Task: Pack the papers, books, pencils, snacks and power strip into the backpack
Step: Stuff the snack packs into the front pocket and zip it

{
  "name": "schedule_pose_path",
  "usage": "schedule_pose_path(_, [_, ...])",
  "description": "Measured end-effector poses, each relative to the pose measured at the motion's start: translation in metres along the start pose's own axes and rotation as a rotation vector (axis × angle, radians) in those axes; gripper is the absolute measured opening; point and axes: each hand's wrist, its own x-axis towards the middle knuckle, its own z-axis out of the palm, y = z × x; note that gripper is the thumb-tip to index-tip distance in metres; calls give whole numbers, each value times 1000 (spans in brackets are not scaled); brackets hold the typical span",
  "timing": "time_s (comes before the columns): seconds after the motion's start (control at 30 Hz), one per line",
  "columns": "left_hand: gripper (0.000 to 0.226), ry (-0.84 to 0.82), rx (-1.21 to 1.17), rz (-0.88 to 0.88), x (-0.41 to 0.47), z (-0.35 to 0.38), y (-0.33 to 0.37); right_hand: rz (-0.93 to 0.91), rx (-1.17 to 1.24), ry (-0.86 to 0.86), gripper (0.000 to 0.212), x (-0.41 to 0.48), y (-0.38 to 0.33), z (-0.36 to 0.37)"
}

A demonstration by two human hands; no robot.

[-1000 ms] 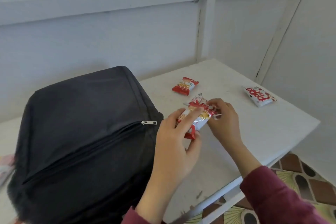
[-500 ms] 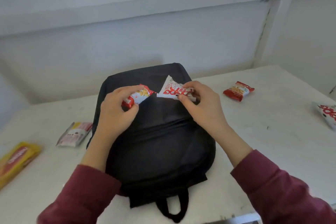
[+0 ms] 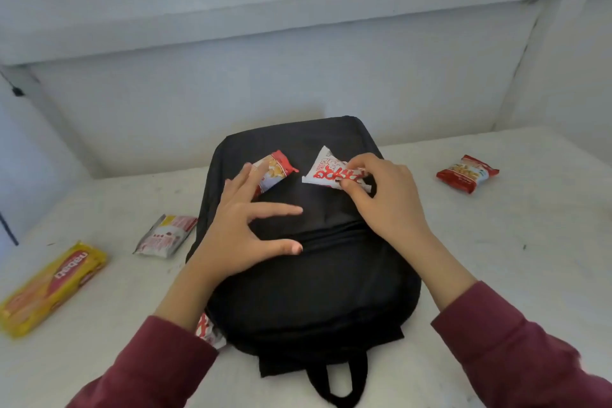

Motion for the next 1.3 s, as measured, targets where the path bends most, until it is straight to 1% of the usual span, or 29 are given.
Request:
schedule_pose_path(0.07, [34,-10,40,9,-2,0,-1,13,44,6,26,-4,-1,-3])
schedule_pose_path(0.1, [25,5,52,16,-1,1,-2,22,71,9,26,-8,-3,-5])
schedule_pose_path(0.13, [21,39,64,32,-1,1,-2,25,93,10,27,-11,-4,-6])
schedule_pose_path(0.23, [23,184,74,80,3,1,2,-14,144,1,27,-25,-11,-11])
schedule_pose_path(0.3, [27,270,40,64,6,-2,4,-94,140,51,25,-37,-16,-16])
schedule_pose_path(0.37, [29,354,33,65,10,-6,5,-219,72,107,25,-53,-21,-20])
schedule_pose_path(0.47, [20,459,32,114,17,-10,8,-356,-4,42,28,-73,-25,-18])
schedule_pose_path(0.53, [16,505,25,157,20,-11,12,-406,-83,12,30,-81,-26,-11])
schedule_pose_path(0.57, [14,524,31,186,22,-12,14,-406,-137,16,31,-82,-26,-7])
schedule_pose_path(0.63, [14,553,49,242,24,-13,18,-346,-232,46,30,-80,-28,1])
schedule_pose_path(0.7, [15,573,66,269,25,-13,19,-289,-273,89,28,-77,-33,5])
schedule_pose_path(0.77, [14,578,83,286,26,-13,19,-327,-284,121,25,-79,-39,6])
schedule_pose_path(0.83, [12,588,98,310,26,-12,17,-408,-257,88,27,-88,-47,6])
schedule_pose_path(0.9, [10,604,113,342,25,-13,15,-449,-219,-10,31,-99,-54,7])
schedule_pose_path(0.97, [9,617,145,368,24,-13,15,-427,-213,-131,42,-105,-59,11])
schedule_pose_path(1.07, [10,628,178,379,24,-14,16,-367,-353,-267,60,-97,-61,19])
schedule_pose_path(1.1, [10,631,177,386,24,-14,17,-350,-360,-307,65,-91,-61,22])
schedule_pose_path(1.13, [10,634,173,394,25,-13,17,-337,-346,-327,70,-83,-60,25])
schedule_pose_path(1.2, [9,641,162,409,26,-13,18,-325,-325,-300,77,-67,-57,30])
schedule_pose_path(1.3, [8,645,158,413,27,-12,17,-298,-347,-266,77,-58,-58,32])
